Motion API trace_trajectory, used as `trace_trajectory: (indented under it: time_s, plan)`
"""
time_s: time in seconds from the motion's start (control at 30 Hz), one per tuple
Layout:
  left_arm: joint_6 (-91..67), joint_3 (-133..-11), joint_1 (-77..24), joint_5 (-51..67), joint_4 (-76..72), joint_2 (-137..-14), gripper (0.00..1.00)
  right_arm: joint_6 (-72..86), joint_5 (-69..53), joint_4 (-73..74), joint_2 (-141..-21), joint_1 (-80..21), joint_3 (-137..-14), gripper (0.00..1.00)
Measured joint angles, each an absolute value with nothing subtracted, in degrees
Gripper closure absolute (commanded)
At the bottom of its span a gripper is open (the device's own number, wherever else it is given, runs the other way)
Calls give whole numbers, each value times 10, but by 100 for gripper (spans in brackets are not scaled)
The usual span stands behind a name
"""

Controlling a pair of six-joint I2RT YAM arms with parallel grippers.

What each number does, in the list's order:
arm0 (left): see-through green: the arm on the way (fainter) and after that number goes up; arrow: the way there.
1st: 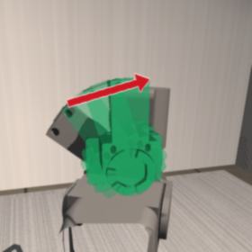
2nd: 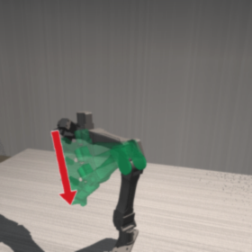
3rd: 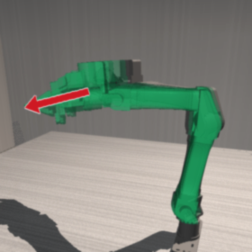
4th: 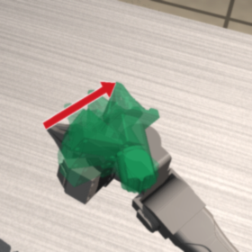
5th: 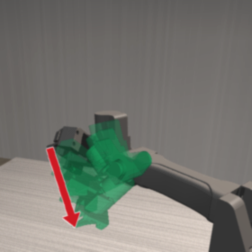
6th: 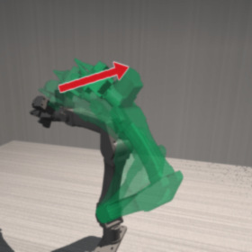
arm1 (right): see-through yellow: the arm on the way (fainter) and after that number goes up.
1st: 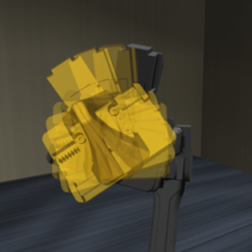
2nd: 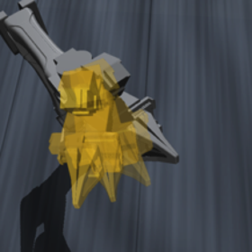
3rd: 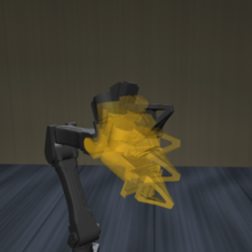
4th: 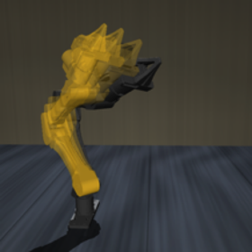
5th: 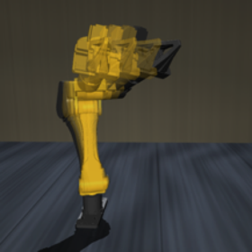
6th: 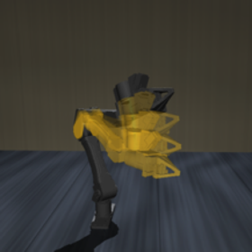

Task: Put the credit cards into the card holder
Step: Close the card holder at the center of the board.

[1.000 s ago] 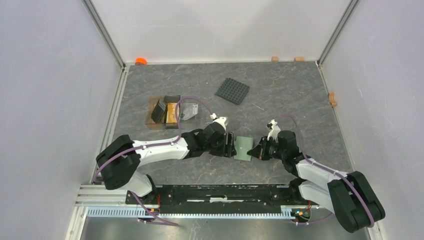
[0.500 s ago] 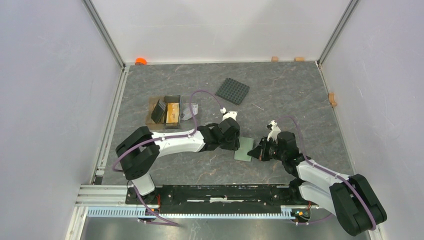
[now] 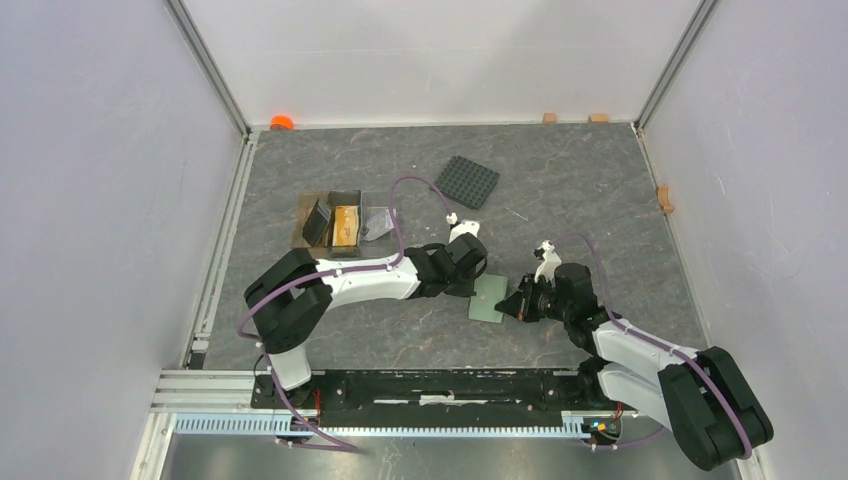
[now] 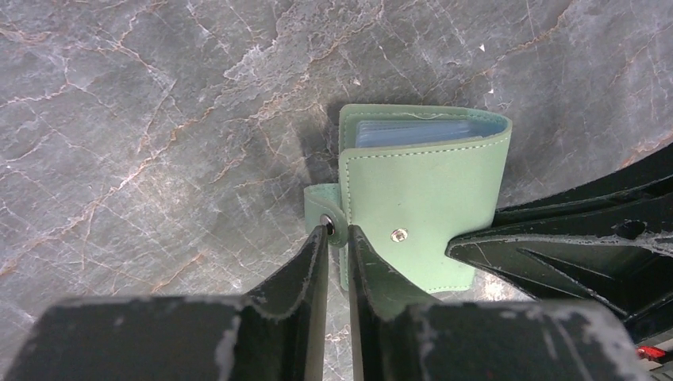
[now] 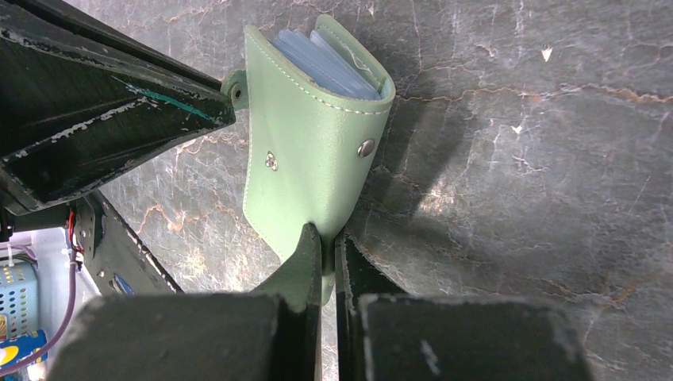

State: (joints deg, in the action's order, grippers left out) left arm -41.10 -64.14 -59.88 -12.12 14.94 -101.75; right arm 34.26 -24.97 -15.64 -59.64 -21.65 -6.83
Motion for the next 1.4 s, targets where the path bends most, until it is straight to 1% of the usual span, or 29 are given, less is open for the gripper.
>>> trace_trajectory:
  time_s: [0.1,0.2,0.23,0.3,0.4,0.57,0.63,0.83,0.9,1.07,1.23,1.4]
  plan:
    - [-409,-642,-599,-125,151,-1018,81,343,-250,-157,-597,-216,-68,100]
    - [-408,-645,-599,-131,156,-1018,66,342,-250,-158,-600,-218,-68,100]
    - [-405,-646,-599,-132,159,-1018,63,342,-250,-158,-601,-218,-68,100]
    - [-402,-654,-599,-135,164,-1023,61,342,-250,-158,-601,-218,-68,100]
    - [-400,-667,-599,-136,169,-1035,62,342,-250,-158,-601,-218,-68,100]
    - [-396,-670,-599,-137,177,-1044,72,343,-250,-159,-603,-218,-68,100]
    - [-394,-670,-599,-138,178,-1044,73,343,-250,-160,-604,-218,-68,100]
    - [-394,-670,-599,-146,178,-1044,71,342,-251,-162,-606,-218,-68,100]
    - [-394,-670,-599,-148,178,-1044,69,342,-252,-162,-608,-218,-68,100]
    - [-394,-670,-599,-150,179,-1044,68,342,-252,-163,-609,-218,-68,100]
    - [-394,-670,-599,-150,179,-1043,69,342,-253,-166,-612,-218,-68,100]
    - [-394,-670,-599,-150,179,-1039,73,342,-253,-167,-614,-218,-68,100]
